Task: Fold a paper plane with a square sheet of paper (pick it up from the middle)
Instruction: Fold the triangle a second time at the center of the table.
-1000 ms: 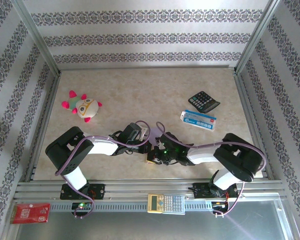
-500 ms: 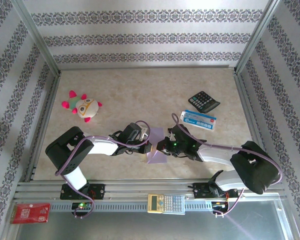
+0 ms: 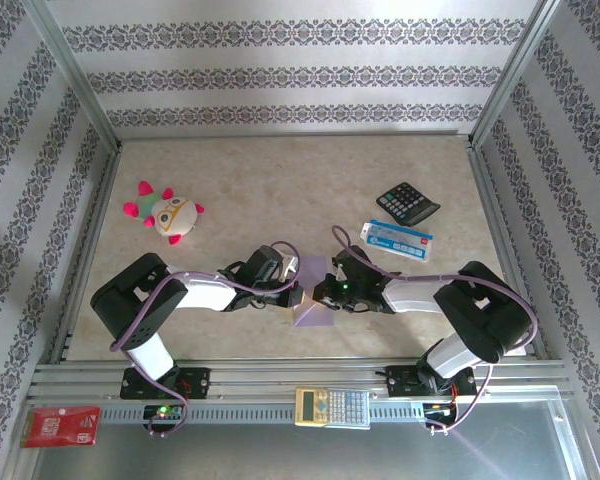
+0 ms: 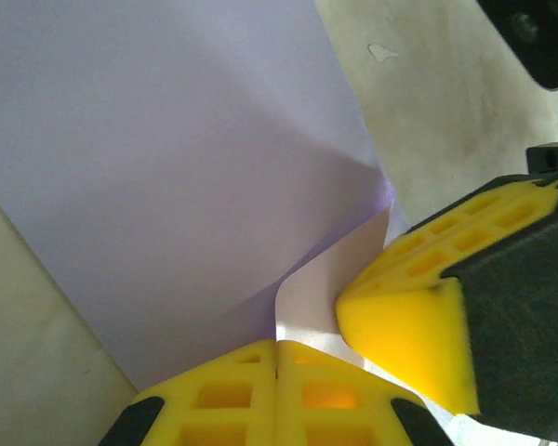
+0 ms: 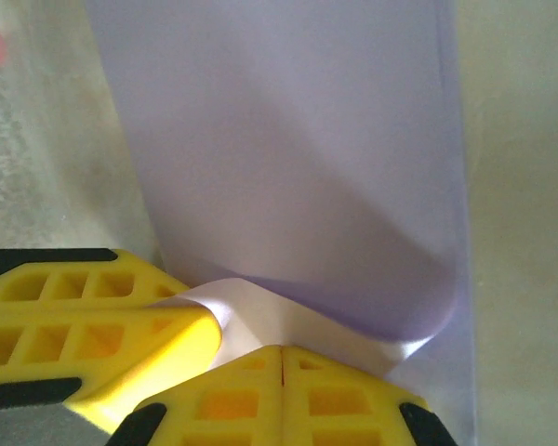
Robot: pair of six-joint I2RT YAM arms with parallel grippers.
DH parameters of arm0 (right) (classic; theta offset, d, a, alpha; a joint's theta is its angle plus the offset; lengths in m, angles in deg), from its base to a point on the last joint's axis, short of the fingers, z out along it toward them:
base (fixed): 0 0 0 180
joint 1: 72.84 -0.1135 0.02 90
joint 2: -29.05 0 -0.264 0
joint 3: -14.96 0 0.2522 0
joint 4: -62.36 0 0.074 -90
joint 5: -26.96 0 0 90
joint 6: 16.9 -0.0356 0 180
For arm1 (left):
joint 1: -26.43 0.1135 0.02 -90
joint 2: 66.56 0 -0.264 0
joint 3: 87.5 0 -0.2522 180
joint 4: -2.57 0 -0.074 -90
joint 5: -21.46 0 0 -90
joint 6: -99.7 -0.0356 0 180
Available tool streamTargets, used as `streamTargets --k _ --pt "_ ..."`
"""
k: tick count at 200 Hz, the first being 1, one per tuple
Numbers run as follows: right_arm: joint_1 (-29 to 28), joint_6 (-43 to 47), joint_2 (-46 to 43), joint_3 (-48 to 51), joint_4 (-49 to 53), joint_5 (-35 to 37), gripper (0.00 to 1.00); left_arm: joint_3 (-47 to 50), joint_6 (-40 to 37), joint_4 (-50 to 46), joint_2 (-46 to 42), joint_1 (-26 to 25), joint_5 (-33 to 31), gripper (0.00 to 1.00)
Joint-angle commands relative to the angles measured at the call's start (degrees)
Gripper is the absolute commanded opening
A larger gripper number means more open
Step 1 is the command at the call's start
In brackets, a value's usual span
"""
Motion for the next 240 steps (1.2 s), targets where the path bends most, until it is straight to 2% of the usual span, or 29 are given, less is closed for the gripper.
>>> streamTargets --k 1,67,139,176,202,240 --pt "1.27 2.32 1.35 0.41 -1.03 -0.19 0.00 3.59 -0.38 -9.89 4.59 -0.36 -6.15 0.00" --pt "1.95 1.94 -3.10 -1.61 0.01 -3.26 0.00 3.67 -0.45 -9.94 4.68 -0.35 -6.12 0.00" --pt "5.84 6.32 3.13 -1.18 -0.21 -3.30 0.00 3.57 -0.63 -10.13 4.59 -0.35 -5.99 0.00" --pt "7.91 7.05 1.02 -0.64 0.20 -4.88 0.00 3.41 -0.64 -10.24 4.61 -0.35 -6.03 0.00" --pt "7.24 6.89 -3.00 -1.21 1.81 -5.61 0.00 3.33 -0.67 -10.46 4.59 -0.35 -6.01 0.00" --pt "2.64 4.54 -4.86 -0.69 1.77 -4.53 0.00 3.38 -0.63 -10.36 4.59 -0.35 -6.15 0.00"
